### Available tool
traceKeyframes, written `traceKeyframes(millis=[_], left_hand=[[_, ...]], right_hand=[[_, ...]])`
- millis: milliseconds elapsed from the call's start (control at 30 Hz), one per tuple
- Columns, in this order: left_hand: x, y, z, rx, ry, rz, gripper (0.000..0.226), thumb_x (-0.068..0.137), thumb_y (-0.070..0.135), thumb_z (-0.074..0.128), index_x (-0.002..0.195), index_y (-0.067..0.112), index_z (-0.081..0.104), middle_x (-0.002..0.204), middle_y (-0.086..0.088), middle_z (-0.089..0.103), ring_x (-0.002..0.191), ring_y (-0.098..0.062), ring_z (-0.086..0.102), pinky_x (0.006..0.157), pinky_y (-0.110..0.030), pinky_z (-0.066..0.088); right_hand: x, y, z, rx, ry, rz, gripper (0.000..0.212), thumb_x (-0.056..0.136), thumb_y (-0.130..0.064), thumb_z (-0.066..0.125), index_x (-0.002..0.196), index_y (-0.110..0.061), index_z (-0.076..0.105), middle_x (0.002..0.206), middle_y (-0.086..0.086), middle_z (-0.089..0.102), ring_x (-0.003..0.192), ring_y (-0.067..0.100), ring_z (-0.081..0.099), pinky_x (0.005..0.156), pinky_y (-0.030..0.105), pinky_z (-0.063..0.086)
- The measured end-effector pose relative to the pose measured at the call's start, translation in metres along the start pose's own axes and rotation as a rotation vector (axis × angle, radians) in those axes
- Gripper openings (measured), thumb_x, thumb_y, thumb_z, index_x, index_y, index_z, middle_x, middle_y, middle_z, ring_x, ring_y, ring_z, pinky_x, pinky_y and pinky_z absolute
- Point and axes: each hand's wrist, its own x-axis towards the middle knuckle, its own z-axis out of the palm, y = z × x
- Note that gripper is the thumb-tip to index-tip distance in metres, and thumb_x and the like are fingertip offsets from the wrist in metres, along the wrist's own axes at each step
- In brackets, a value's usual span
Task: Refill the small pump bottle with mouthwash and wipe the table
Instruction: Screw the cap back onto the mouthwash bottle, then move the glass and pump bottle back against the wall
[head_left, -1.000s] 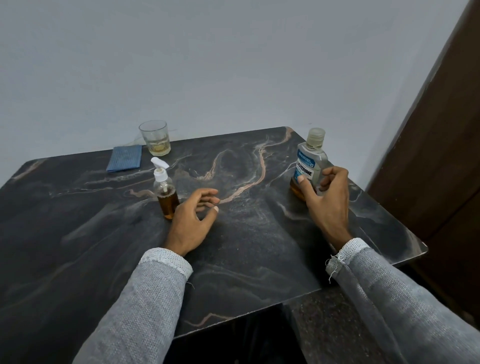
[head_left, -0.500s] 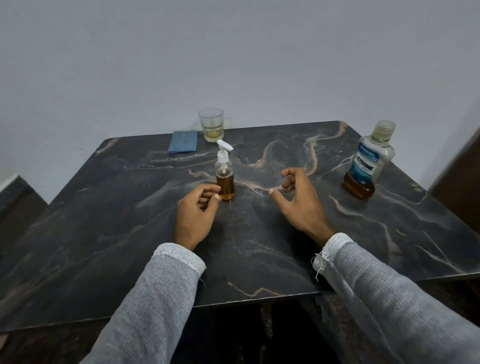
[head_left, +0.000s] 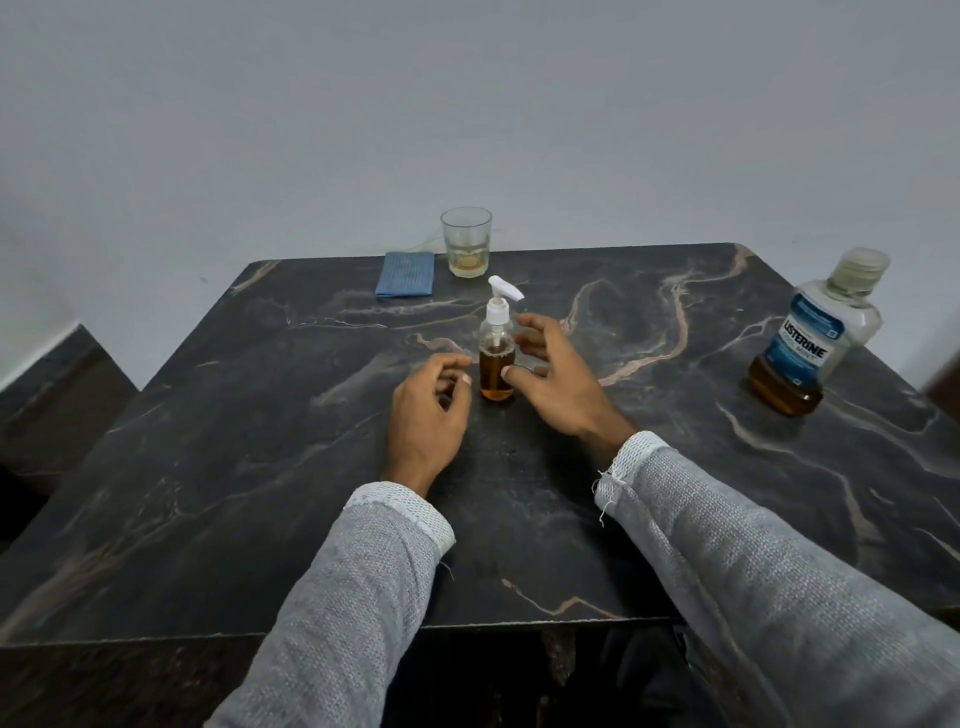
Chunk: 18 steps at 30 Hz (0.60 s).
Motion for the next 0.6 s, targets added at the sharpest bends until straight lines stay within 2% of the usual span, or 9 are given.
traceKeyframes(millis=[100, 167, 267, 333, 467, 533, 600], left_hand=[[-0.002, 0.0, 0.0, 0.003, 0.011, 0.031, 0.022, 0.091, 0.019, 0.058, 0.11, 0.03, 0.063, 0.101, 0.011, 0.069, 0.087, 0.002, 0.065, 0.073, -0.019, 0.055], [-0.002, 0.0, 0.0, 0.007, 0.012, 0.039, 0.022, 0.091, 0.019, 0.059, 0.111, 0.029, 0.063, 0.102, 0.01, 0.069, 0.088, 0.001, 0.065, 0.072, -0.017, 0.054], [-0.003, 0.0, 0.0, 0.006, 0.006, 0.043, 0.026, 0.09, 0.018, 0.06, 0.114, 0.027, 0.061, 0.099, 0.011, 0.068, 0.087, 0.002, 0.064, 0.07, -0.015, 0.053], [-0.004, 0.0, 0.001, 0.002, -0.005, 0.032, 0.029, 0.089, 0.02, 0.061, 0.117, 0.026, 0.059, 0.099, 0.012, 0.066, 0.087, 0.002, 0.063, 0.07, -0.017, 0.053], [-0.002, 0.0, 0.002, 0.008, -0.032, 0.013, 0.039, 0.088, 0.022, 0.065, 0.125, 0.026, 0.054, 0.107, 0.01, 0.065, 0.09, -0.002, 0.063, 0.075, -0.025, 0.054], [-0.002, -0.001, 0.001, 0.019, -0.046, 0.011, 0.042, 0.086, 0.024, 0.067, 0.126, 0.029, 0.052, 0.109, 0.012, 0.064, 0.092, -0.002, 0.062, 0.075, -0.023, 0.052], [-0.003, 0.0, 0.002, 0.025, -0.057, 0.012, 0.046, 0.084, 0.027, 0.068, 0.126, 0.032, 0.049, 0.11, 0.013, 0.063, 0.094, -0.002, 0.061, 0.075, -0.02, 0.05]], right_hand=[[0.004, -0.004, 0.006, 0.039, -0.031, -0.016, 0.061, 0.09, -0.011, 0.062, 0.143, -0.022, 0.034, 0.143, 0.001, 0.05, 0.131, 0.009, 0.045, 0.11, 0.033, 0.038], [0.004, -0.007, 0.009, 0.037, 0.001, -0.045, 0.056, 0.09, -0.012, 0.063, 0.139, -0.022, 0.039, 0.134, -0.005, 0.056, 0.123, 0.006, 0.051, 0.106, 0.03, 0.042], [0.002, -0.009, 0.012, 0.033, 0.042, -0.059, 0.052, 0.086, -0.019, 0.071, 0.13, -0.026, 0.044, 0.116, -0.013, 0.059, 0.108, 0.003, 0.058, 0.092, 0.022, 0.047], [0.001, -0.008, 0.014, 0.01, 0.075, -0.068, 0.054, 0.081, -0.026, 0.076, 0.125, -0.03, 0.044, 0.11, -0.013, 0.059, 0.103, 0.003, 0.059, 0.088, 0.021, 0.049], [0.001, -0.01, 0.013, 0.016, 0.046, -0.083, 0.057, 0.081, -0.027, 0.076, 0.125, -0.036, 0.041, 0.12, -0.009, 0.056, 0.108, 0.003, 0.056, 0.094, 0.023, 0.046], [0.002, -0.01, 0.011, 0.044, 0.0, -0.082, 0.057, 0.084, -0.02, 0.072, 0.129, -0.034, 0.04, 0.124, -0.008, 0.057, 0.115, 0.006, 0.056, 0.102, 0.031, 0.046], [0.002, -0.011, 0.011, 0.031, 0.012, -0.1, 0.057, 0.084, -0.02, 0.073, 0.128, -0.035, 0.04, 0.119, -0.013, 0.06, 0.112, 0.004, 0.058, 0.099, 0.032, 0.05]])
